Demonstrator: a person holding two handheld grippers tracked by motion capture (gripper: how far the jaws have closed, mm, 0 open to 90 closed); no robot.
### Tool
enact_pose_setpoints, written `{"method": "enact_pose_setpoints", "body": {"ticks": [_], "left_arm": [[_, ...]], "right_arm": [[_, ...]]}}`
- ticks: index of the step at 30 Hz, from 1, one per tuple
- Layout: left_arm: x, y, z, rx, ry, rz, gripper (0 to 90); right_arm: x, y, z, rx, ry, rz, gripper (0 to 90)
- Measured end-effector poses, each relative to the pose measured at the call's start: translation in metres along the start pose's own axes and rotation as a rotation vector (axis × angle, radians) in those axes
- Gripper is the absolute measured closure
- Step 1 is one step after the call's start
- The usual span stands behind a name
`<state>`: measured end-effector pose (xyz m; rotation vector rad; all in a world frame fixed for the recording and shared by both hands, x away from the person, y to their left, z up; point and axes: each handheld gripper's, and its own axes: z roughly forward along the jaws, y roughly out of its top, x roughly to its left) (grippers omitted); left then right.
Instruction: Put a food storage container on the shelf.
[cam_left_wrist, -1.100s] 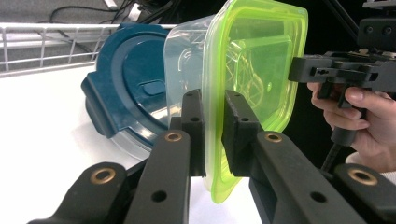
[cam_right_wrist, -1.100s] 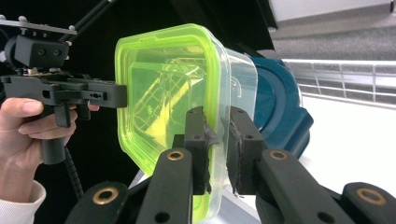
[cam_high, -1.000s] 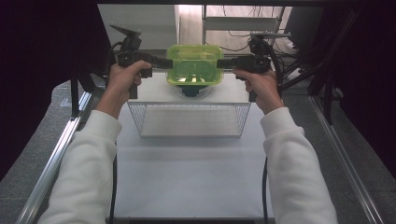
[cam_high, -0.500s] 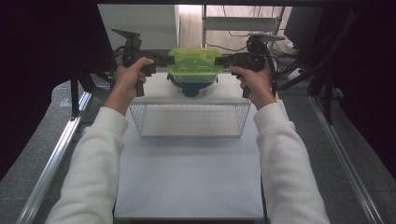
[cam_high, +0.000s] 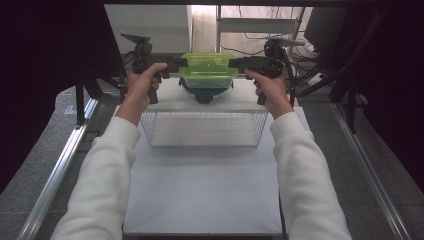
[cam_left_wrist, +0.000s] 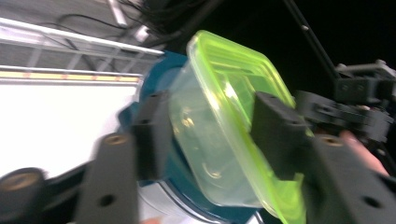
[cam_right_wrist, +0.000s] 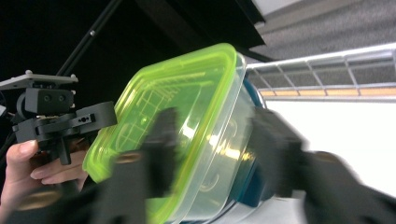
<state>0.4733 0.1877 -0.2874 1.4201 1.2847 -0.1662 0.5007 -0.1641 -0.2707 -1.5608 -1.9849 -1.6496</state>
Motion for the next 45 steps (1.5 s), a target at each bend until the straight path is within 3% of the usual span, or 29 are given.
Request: {"method": "enact_pose_setpoints", "body": {"ticks": [3, 6, 10, 12, 14, 16, 17, 21, 25, 29, 32, 33, 34, 37, 41, 45], "left_arm": [[-0.003, -0.001, -0.006, -0.023, -0.002, 0.036, 31.6], [-0.009, -0.003, -0.018, -0.048, -0.016, 0.08, 29.1], [-0.015, -0.01, -0.031, -0.052, 0.005, 0.147, 26.7], [-0.017, -0.013, -0.036, -0.051, 0.0, 0.158, 26.0], [-0.021, -0.023, -0.047, -0.052, 0.031, 0.201, 25.7], [-0.023, -0.026, -0.05, -0.051, 0.047, 0.21, 24.5], [-0.026, -0.035, -0.055, -0.047, 0.064, 0.234, 24.1], [-0.032, -0.062, -0.065, -0.024, 0.096, 0.299, 23.8], [-0.032, -0.085, -0.072, 0.008, 0.112, 0.347, 23.4], [-0.03, -0.111, -0.081, 0.009, 0.112, 0.388, 23.7], [-0.026, -0.131, -0.083, 0.019, 0.116, 0.404, 24.1], [-0.026, -0.131, -0.083, 0.019, 0.116, 0.404, 24.2], [-0.023, -0.144, -0.083, 0.03, 0.126, 0.416, 24.3], [-0.019, -0.163, -0.082, 0.045, 0.141, 0.427, 24.5], [-0.012, -0.19, -0.081, 0.073, 0.173, 0.448, 24.7], [0.0, -0.214, -0.081, 0.092, 0.176, 0.438, 25.4]], "right_arm": [[0.0, -0.001, -0.007, -0.056, 0.026, -0.021, 30.5], [0.001, -0.003, -0.019, -0.066, 0.033, -0.076, 26.4], [0.002, -0.007, -0.036, -0.071, 0.024, -0.137, 25.1], [0.004, -0.012, -0.047, -0.079, 0.019, -0.183, 25.1], [0.007, -0.018, -0.056, -0.079, 0.009, -0.213, 24.9], [0.008, -0.022, -0.06, -0.076, 0.005, -0.227, 24.6], [0.009, -0.031, -0.067, -0.074, 0.001, -0.259, 24.1], [0.006, -0.047, -0.076, -0.05, 0.011, -0.296, 23.0], [0.002, -0.065, -0.085, -0.043, 0.018, -0.325, 22.6], [-0.004, -0.087, -0.093, -0.047, 0.008, -0.364, 22.6], [-0.01, -0.109, -0.098, -0.037, -0.016, -0.401, 22.6], [-0.013, -0.116, -0.099, -0.033, -0.021, -0.413, 22.6], [-0.015, -0.121, -0.1, -0.027, -0.027, -0.423, 22.6], [-0.022, -0.142, -0.102, -0.002, -0.039, -0.452, 22.6], [-0.029, -0.17, -0.106, 0.022, -0.055, -0.476, 22.6], [-0.036, -0.194, -0.108, 0.036, -0.063, -0.47, 22.6]]}}
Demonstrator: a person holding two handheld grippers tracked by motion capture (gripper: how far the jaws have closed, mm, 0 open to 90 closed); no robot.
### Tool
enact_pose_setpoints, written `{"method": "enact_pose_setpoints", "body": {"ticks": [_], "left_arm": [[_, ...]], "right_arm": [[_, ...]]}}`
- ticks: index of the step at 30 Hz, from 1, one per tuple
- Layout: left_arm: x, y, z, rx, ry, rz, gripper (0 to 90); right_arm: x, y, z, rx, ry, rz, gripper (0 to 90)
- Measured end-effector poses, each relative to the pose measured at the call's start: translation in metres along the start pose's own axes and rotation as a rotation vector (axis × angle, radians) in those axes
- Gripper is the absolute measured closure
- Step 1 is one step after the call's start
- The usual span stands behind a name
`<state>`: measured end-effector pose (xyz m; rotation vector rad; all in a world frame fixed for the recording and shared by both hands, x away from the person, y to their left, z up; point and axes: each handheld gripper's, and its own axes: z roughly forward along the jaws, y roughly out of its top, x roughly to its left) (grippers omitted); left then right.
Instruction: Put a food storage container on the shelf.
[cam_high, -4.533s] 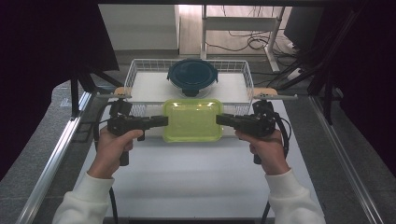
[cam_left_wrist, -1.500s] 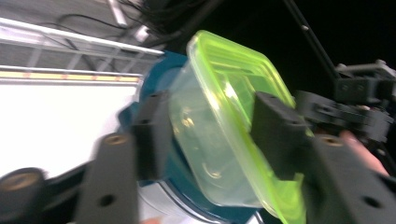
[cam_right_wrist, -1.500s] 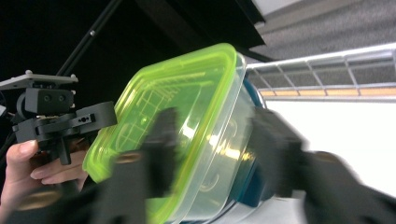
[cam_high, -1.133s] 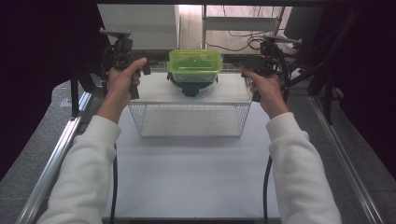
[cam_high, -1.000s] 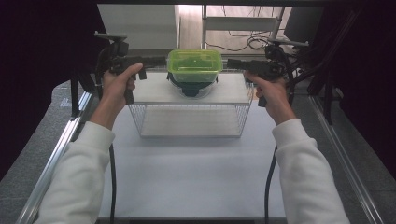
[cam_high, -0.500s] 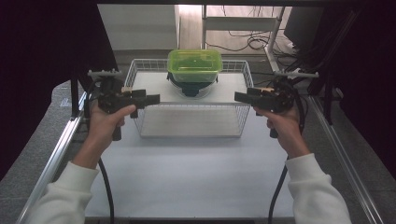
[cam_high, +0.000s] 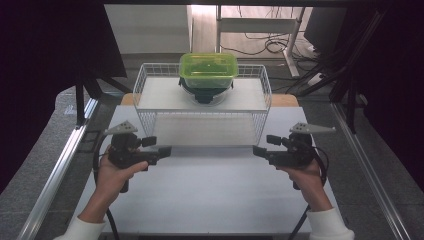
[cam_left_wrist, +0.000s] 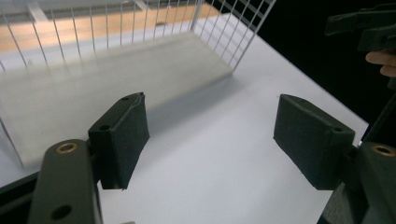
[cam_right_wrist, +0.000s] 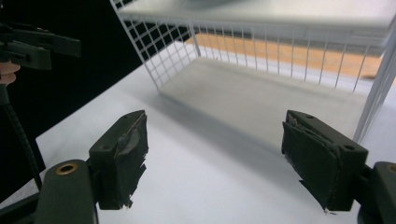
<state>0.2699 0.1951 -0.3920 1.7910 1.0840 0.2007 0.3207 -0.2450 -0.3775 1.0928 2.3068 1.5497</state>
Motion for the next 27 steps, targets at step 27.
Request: {"method": "enact_pose_setpoints", "body": {"ticks": [27], "left_arm": [[0.011, -0.108, 0.022, 0.138, 0.083, -0.059, 26.2]], "right_arm": [[0.013, -0.105, 0.025, 0.172, -0.072, -0.005, 21.8]]}}
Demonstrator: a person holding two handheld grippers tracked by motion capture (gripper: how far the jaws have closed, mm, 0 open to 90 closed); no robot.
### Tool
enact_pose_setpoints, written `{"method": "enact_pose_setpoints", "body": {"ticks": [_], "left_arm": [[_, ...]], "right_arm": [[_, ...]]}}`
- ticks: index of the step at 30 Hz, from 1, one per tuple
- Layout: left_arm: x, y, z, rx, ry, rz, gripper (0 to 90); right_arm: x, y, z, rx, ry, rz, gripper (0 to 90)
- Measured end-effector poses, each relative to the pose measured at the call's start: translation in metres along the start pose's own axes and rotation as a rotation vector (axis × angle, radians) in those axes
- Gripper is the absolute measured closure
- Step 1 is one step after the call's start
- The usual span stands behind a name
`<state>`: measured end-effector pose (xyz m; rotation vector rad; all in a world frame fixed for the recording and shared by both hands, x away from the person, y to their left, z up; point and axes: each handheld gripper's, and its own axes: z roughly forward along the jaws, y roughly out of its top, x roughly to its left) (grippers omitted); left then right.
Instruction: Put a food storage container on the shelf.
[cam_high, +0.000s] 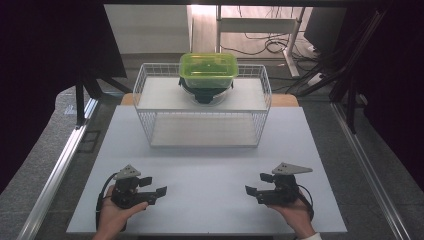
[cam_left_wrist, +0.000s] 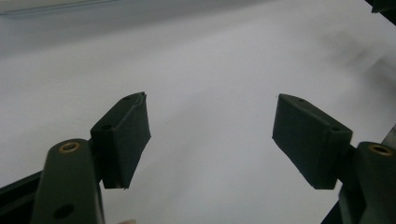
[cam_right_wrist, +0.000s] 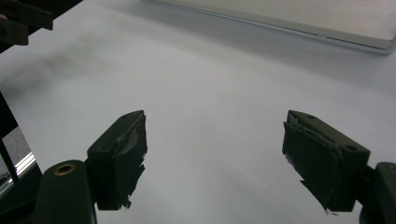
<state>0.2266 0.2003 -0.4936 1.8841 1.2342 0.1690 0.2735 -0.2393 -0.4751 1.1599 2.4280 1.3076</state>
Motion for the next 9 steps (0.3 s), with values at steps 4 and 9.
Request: {"method": "enact_pose_setpoints", "body": {"ticks": [4, 9], "left_arm": [[0.0016, -0.0004, -0.0015, -0.003, 0.008, -0.003, 25.5], [0.003, 0.0008, -0.0036, -0.015, 0.027, -0.001, 24.0]], "right_arm": [[-0.0012, 0.0008, -0.0028, -0.014, -0.002, -0.003, 21.7], [-0.0017, 0.0022, -0.0068, -0.033, -0.005, -0.01, 20.9]]}}
